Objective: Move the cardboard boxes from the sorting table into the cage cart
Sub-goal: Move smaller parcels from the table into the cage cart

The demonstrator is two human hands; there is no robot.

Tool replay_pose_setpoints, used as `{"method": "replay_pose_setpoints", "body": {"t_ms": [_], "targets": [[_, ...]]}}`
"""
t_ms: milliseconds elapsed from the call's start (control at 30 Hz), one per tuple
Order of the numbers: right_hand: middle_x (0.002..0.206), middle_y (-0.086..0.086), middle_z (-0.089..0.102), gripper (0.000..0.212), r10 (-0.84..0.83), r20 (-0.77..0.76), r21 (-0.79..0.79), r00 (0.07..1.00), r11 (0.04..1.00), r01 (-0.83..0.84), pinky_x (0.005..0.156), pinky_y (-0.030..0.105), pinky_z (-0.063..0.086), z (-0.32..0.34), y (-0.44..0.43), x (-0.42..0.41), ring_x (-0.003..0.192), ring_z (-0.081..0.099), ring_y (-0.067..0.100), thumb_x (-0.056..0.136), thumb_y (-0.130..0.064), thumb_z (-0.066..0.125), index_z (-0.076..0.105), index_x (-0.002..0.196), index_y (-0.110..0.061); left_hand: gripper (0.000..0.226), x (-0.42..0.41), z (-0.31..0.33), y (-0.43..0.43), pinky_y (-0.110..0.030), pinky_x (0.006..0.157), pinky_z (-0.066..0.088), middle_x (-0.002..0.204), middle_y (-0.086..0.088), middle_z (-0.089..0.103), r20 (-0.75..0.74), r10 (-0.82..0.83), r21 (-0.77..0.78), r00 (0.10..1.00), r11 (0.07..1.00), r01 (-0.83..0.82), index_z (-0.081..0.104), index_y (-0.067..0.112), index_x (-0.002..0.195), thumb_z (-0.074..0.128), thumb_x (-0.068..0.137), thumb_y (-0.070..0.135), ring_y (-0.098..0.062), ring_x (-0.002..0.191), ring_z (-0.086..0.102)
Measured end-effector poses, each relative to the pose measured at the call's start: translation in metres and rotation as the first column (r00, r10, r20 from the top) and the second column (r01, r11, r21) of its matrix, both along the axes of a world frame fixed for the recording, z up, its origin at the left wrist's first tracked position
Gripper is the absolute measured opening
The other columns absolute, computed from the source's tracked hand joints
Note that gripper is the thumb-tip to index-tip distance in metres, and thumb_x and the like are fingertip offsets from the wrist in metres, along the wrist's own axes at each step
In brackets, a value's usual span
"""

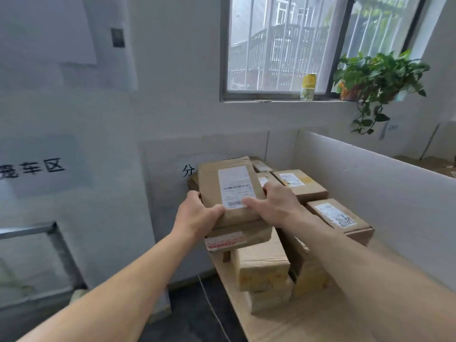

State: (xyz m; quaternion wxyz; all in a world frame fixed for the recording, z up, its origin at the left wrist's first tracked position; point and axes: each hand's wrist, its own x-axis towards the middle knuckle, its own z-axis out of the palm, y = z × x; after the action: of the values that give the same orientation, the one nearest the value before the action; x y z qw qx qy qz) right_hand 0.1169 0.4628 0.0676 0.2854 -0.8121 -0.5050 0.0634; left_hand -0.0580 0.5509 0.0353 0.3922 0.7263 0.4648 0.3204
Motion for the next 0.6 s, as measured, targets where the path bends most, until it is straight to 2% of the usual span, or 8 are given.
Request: {"method": "replay_pose_setpoints", "body": {"t_ms": [100, 167, 233, 367, 433, 533, 600], "targets": [[0.096, -0.014, 0.057, 0.025, 0.100, 0.013, 0.023, 0.995, 0.995, -0.101, 0.068, 0.025, 0.042, 0.002, 0.021, -0.065, 0.091, 0.056, 0.011, 0.088, -0.054, 0.067, 0.056, 0.096, -0.033, 0.047, -0.073, 0.005, 0.013, -0.031, 0.069, 0.049, 0.099, 0.008, 0.055, -0.031, 0.088, 0.015, 0.996, 0.996, -0.087, 0.045, 0.018, 0.112, 0.075, 0.083, 0.039, -0.014, 0.090, 0.058], [0.100, -0.014, 0.063, 0.032, 0.154, 0.007, 0.018, 0.988, 0.988, -0.154, 0.072, 0.028, 0.041, 0.001, 0.038, -0.107, 0.090, 0.057, 0.012, 0.086, -0.056, 0.066, 0.064, 0.100, -0.028, 0.046, -0.121, 0.006, 0.019, -0.035, 0.076, 0.052, 0.102, 0.005, 0.058, -0.036, 0.148, 0.005, 0.988, 0.989, -0.148, 0.047, 0.017, 0.111, 0.076, 0.081, 0.039, -0.019, 0.094, 0.059], [0.103, -0.008, 0.068, 0.045, 0.186, 0.010, 0.003, 0.983, 0.983, -0.186, 0.074, 0.033, 0.045, -0.001, 0.058, -0.147, 0.089, 0.059, 0.016, 0.083, -0.062, 0.064, 0.065, 0.101, -0.021, 0.044, -0.167, 0.006, 0.024, -0.032, 0.072, 0.049, 0.103, 0.004, 0.060, -0.031, 0.205, -0.002, 0.978, 0.979, -0.206, 0.048, 0.017, 0.110, 0.075, 0.081, 0.036, -0.017, 0.092, 0.059], [0.100, -0.003, 0.064, 0.047, 0.293, -0.017, -0.041, 0.956, 0.955, -0.294, 0.074, 0.033, 0.042, -0.008, 0.086, -0.226, 0.090, 0.058, 0.021, 0.083, -0.063, 0.066, 0.058, 0.099, -0.019, 0.042, -0.252, 0.003, 0.029, -0.024, 0.061, 0.044, 0.103, 0.004, 0.062, -0.039, 0.319, -0.013, 0.947, 0.947, -0.320, 0.049, 0.018, 0.111, 0.075, 0.081, 0.033, -0.013, 0.089, 0.060], [0.105, -0.001, 0.067, 0.050, 0.357, -0.038, -0.044, 0.933, 0.932, -0.359, 0.077, 0.035, 0.047, -0.012, 0.100, -0.261, 0.094, 0.061, 0.022, 0.082, -0.063, 0.065, 0.060, 0.101, -0.018, 0.044, -0.289, -0.001, 0.031, -0.025, 0.065, 0.044, 0.105, 0.002, 0.064, -0.058, 0.380, -0.012, 0.923, 0.924, -0.382, 0.050, 0.017, 0.113, 0.074, 0.080, 0.033, -0.016, 0.093, 0.060], [0.106, 0.001, 0.068, 0.047, 0.443, -0.041, -0.070, 0.896, 0.893, -0.445, 0.074, 0.036, 0.045, -0.019, 0.120, -0.307, 0.092, 0.061, 0.023, 0.082, -0.062, 0.065, 0.058, 0.100, -0.018, 0.045, -0.336, -0.008, 0.032, -0.027, 0.072, 0.044, 0.107, 0.001, 0.064, -0.079, 0.464, -0.020, 0.882, 0.884, -0.467, 0.050, 0.016, 0.115, 0.074, 0.080, 0.032, -0.019, 0.096, 0.061], [0.106, 0.001, 0.068, 0.046, 0.501, -0.038, -0.076, 0.865, 0.861, -0.502, 0.073, 0.035, 0.045, -0.025, 0.134, -0.334, 0.092, 0.061, 0.023, 0.082, -0.061, 0.065, 0.058, 0.101, -0.020, 0.044, -0.361, -0.013, 0.032, -0.025, 0.068, 0.043, 0.107, 0.001, 0.061, -0.087, 0.514, -0.007, 0.853, 0.856, -0.516, 0.047, 0.017, 0.114, 0.074, 0.083, 0.031, -0.018, 0.094, 0.059]]}}
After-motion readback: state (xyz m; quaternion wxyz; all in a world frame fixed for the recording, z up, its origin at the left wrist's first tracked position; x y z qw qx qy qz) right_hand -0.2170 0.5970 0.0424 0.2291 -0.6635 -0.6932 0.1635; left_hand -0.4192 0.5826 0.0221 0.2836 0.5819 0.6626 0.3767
